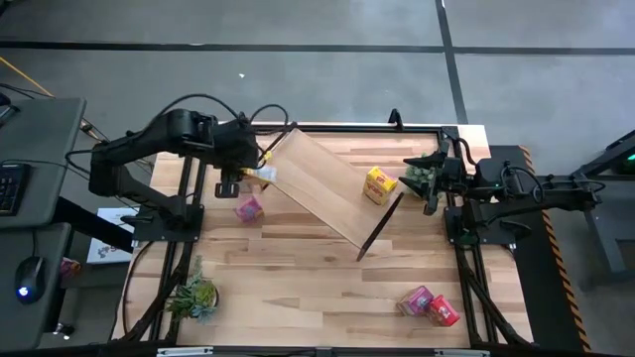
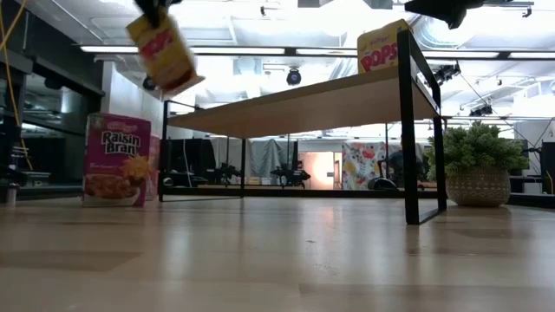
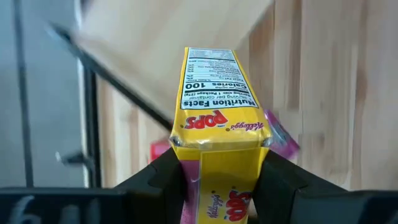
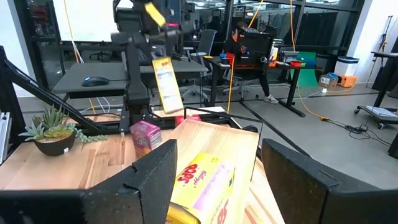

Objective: Stack cereal on shelf
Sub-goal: Put the yellow cereal box on the shelf

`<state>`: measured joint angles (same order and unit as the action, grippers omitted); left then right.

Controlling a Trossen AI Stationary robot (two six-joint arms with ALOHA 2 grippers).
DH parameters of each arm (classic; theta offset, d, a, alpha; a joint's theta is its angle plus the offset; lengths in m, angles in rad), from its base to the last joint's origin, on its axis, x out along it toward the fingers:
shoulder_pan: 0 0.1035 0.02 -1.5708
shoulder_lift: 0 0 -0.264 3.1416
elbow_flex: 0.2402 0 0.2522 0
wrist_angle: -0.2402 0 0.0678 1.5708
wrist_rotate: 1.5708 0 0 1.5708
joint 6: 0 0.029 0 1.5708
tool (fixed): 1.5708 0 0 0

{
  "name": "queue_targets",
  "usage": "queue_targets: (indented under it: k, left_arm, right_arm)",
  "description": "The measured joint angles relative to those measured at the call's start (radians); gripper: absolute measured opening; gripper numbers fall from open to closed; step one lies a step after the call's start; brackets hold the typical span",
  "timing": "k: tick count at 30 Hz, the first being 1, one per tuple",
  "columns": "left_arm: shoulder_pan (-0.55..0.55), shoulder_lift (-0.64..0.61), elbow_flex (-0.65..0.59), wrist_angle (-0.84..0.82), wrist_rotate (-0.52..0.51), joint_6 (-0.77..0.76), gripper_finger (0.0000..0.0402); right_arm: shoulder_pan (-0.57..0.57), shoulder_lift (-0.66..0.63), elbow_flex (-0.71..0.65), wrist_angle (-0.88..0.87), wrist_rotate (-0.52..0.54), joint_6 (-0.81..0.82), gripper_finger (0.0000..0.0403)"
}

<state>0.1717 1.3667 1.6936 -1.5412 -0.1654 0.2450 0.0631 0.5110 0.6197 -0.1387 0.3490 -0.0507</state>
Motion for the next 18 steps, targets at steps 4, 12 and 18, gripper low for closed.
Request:
queue_targets:
  k: [4,12,18]
  left_arm:
    - [-0.050,0.053,0.061,0.070,-0.003,0.003,0.0138]
    - [-0.124,0.317,0.334,0.075,-0.002,0.162,0.0138]
    - [-0.135,0.514,0.570,0.079,0.043,0.271,0.0138]
  right_arm:
    - [0.000,0.000,0.000,0.000,0.000,-0.002,0.0227]
    - [0.000,0.000,0.000,0.000,0.000,0.002,0.0227]
    - [0.000,0.000,0.000,0.000,0.000,0.009,0.0227]
